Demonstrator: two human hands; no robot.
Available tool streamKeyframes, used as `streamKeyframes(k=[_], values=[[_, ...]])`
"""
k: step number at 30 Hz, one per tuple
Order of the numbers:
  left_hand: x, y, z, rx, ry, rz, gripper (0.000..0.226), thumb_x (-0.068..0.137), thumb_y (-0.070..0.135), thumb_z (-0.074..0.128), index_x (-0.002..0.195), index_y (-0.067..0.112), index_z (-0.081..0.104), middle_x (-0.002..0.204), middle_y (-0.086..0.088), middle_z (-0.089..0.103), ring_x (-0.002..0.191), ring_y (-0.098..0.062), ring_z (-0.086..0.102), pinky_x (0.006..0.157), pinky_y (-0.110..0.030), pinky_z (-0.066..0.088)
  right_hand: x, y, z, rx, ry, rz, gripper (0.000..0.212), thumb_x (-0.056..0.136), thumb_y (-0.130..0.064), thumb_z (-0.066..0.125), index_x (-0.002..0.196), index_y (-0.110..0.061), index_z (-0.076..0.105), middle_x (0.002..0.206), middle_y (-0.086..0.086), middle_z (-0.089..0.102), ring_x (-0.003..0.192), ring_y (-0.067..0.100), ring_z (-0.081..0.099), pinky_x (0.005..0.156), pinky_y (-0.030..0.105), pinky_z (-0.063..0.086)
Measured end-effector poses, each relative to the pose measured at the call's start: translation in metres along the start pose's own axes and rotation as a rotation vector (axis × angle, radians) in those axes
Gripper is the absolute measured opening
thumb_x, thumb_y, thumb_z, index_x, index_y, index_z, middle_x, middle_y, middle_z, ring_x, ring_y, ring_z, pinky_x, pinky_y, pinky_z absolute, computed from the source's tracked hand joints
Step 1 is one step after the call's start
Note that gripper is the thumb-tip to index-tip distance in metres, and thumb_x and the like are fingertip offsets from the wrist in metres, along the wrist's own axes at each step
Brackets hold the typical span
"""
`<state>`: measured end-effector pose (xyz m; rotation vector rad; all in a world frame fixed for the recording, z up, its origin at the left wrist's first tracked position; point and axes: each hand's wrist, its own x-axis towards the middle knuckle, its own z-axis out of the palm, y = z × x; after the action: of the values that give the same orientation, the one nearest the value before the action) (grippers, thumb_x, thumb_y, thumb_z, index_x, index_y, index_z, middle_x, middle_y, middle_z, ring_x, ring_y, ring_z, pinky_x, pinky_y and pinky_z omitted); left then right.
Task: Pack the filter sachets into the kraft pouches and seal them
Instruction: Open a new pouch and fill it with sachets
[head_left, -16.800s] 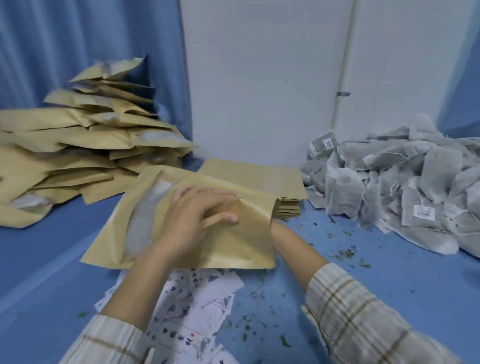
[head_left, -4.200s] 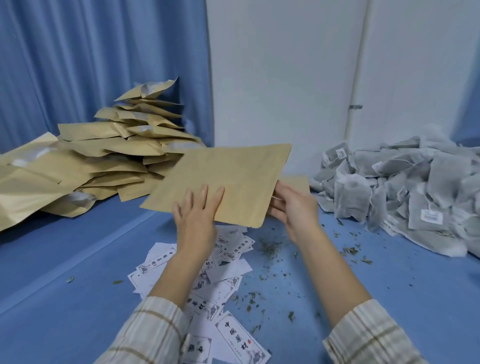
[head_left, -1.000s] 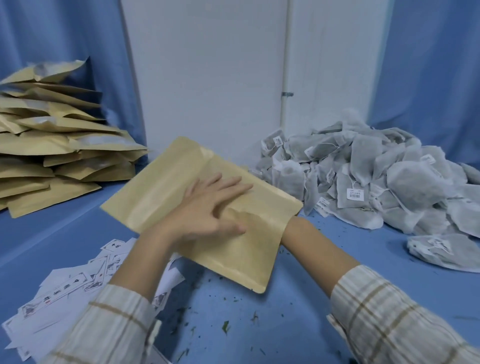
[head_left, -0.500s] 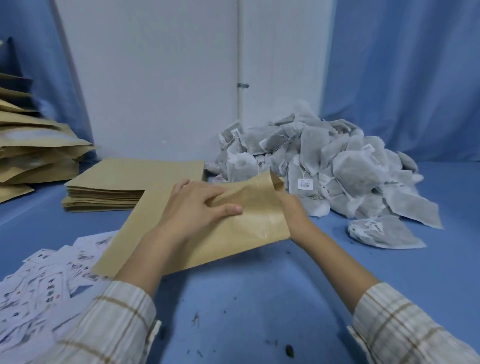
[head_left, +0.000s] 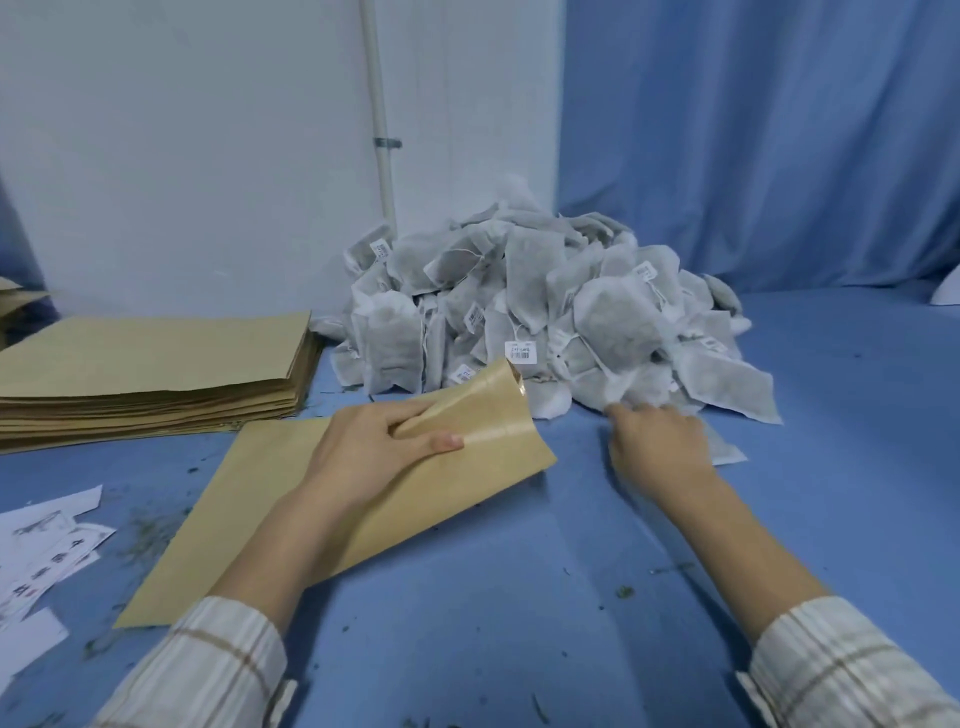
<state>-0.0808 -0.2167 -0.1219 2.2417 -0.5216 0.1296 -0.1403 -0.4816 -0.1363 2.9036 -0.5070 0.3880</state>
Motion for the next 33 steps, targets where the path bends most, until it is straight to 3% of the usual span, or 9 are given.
streamKeyframes(k=[3, 6, 9, 11, 15, 20, 26, 29, 33], values=[[0.000, 0.000, -0.002, -0.007, 0.052, -0.010, 0.049, 0.044, 0.086, 0.056, 0.091, 0.072, 0.056, 0.080, 0.033, 0.065, 0.083, 0.006, 0.059, 0.066, -0.021, 0.044, 0.005, 0.001, -0.009, 0.420, 0.443, 0.061, 0.026, 0.097, -0.019, 0.038, 0.118, -0.009, 0.050, 0.095, 0.012, 0.063, 0.086, 0.032, 0.057, 0.062, 0.034, 0.035], [-0.001, 0.000, -0.002, 0.015, 0.069, -0.014, 0.044, 0.049, 0.082, 0.063, 0.091, 0.071, 0.057, 0.079, 0.029, 0.066, 0.086, 0.002, 0.060, 0.071, -0.024, 0.048, 0.004, -0.002, -0.028, 1.012, 0.664, 0.306, 0.031, 0.098, -0.032, 0.037, 0.123, -0.019, 0.050, 0.074, -0.011, 0.055, 0.075, 0.017, 0.050, 0.063, 0.027, 0.031], [-0.001, 0.002, -0.003, 0.032, 0.102, -0.019, 0.032, 0.057, 0.073, 0.070, 0.085, 0.073, 0.055, 0.078, 0.026, 0.067, 0.086, -0.001, 0.060, 0.075, -0.027, 0.050, 0.006, -0.007, -0.031, 1.456, 0.621, 0.561, 0.029, 0.093, -0.036, 0.043, 0.118, -0.024, 0.054, 0.083, -0.020, 0.054, 0.083, 0.009, 0.054, 0.073, 0.024, 0.039], [-0.002, 0.005, -0.003, 0.036, 0.108, -0.005, 0.028, 0.059, 0.071, 0.071, 0.080, 0.075, 0.053, 0.078, 0.025, 0.067, 0.086, -0.002, 0.060, 0.077, -0.030, 0.051, 0.008, -0.013, -0.028, 1.700, 0.472, 0.656, 0.022, 0.091, -0.032, 0.048, 0.107, -0.023, 0.059, 0.093, -0.008, 0.061, 0.093, 0.016, 0.060, 0.082, 0.034, 0.050], [-0.003, 0.010, -0.003, 0.027, 0.120, 0.024, 0.031, 0.051, 0.078, 0.062, 0.080, 0.073, 0.055, 0.072, 0.028, 0.064, 0.081, 0.001, 0.059, 0.075, -0.029, 0.050, 0.003, -0.036, -0.020, 2.043, 0.170, 0.581, 0.029, 0.093, -0.013, 0.051, 0.119, -0.002, 0.052, 0.116, 0.017, 0.059, 0.102, 0.026, 0.062, 0.080, 0.038, 0.056], [-0.003, 0.007, -0.006, 0.017, 0.248, 0.003, 0.045, 0.049, 0.080, 0.056, 0.084, 0.055, 0.064, 0.068, 0.012, 0.067, 0.076, -0.008, 0.060, 0.069, -0.030, 0.048, -0.001, -0.050, -0.023, 2.086, -0.054, 0.290, 0.010, 0.088, -0.001, 0.057, 0.097, -0.002, 0.051, 0.084, 0.010, 0.063, 0.068, 0.011, 0.066, 0.061, 0.026, 0.058], [-0.001, 0.005, -0.014, -0.001, 0.260, 0.009, 0.039, 0.049, 0.079, 0.057, 0.081, 0.057, 0.064, 0.057, 0.019, 0.061, 0.067, 0.000, 0.056, 0.057, -0.018, 0.040, 0.006, -0.027, -0.031, 1.984, -0.252, 0.042, 0.011, 0.086, -0.001, 0.060, 0.097, -0.005, 0.057, 0.079, 0.007, 0.068, 0.068, 0.014, 0.068, 0.060, 0.028, 0.057], [-0.004, 0.012, -0.011, -0.037, 0.190, 0.113, 0.038, 0.048, 0.076, 0.060, 0.085, 0.064, 0.059, 0.067, 0.029, 0.063, 0.071, 0.008, 0.056, 0.061, -0.009, 0.040, 0.010, -0.030, -0.038, 1.677, -0.389, -0.140, 0.013, 0.085, 0.001, 0.061, 0.094, -0.008, 0.062, 0.071, 0.002, 0.067, 0.062, 0.011, 0.062, 0.054, 0.023, 0.050], [-0.006, 0.018, -0.004, -0.027, 0.153, 0.200, 0.042, 0.050, 0.075, 0.059, 0.090, 0.062, 0.061, 0.076, 0.032, 0.064, 0.078, 0.011, 0.055, 0.066, -0.006, 0.036, 0.022, -0.069, -0.044, 1.455, -0.342, -0.044, 0.027, 0.095, -0.008, 0.041, 0.070, -0.016, 0.046, 0.059, -0.002, 0.044, 0.049, 0.004, 0.042, 0.048, 0.017, 0.035]])
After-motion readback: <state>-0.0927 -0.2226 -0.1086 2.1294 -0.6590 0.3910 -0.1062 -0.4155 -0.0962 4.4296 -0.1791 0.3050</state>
